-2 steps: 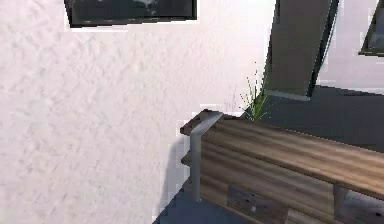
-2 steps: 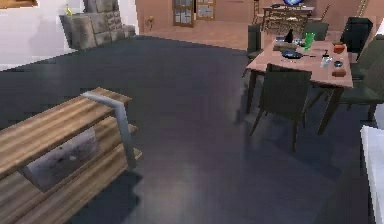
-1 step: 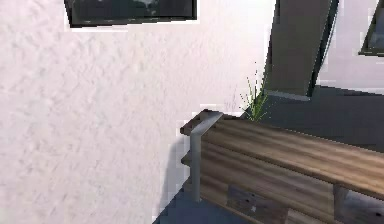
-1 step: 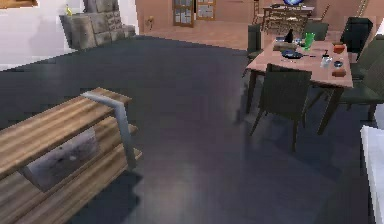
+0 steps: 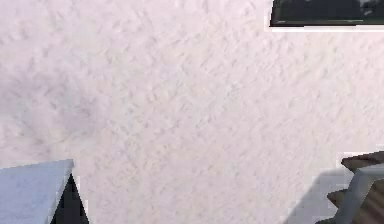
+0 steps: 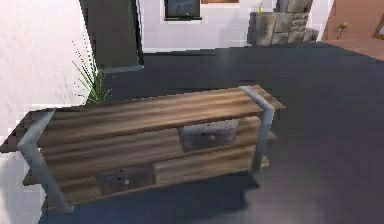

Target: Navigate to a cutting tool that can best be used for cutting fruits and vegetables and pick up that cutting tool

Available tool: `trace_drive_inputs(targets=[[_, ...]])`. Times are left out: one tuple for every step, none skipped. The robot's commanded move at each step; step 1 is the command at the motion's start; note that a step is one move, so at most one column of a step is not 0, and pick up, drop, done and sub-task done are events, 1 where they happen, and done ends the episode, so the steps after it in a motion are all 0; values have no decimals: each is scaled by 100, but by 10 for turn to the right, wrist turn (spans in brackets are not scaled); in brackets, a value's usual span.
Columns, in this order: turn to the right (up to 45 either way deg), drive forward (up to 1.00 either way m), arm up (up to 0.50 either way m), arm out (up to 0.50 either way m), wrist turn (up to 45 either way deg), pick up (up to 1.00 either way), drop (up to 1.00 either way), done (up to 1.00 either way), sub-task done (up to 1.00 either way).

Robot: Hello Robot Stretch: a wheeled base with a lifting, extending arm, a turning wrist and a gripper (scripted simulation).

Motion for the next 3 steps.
trace_drive_inputs(targets=[[-120, 0, 0, 0, 0, 0, 0, 0, 0], [0, 20, 0, 0, 0, 0, 0, 0, 0], [450, 0, 0, 0, 0, 0, 0, 0, 0]])
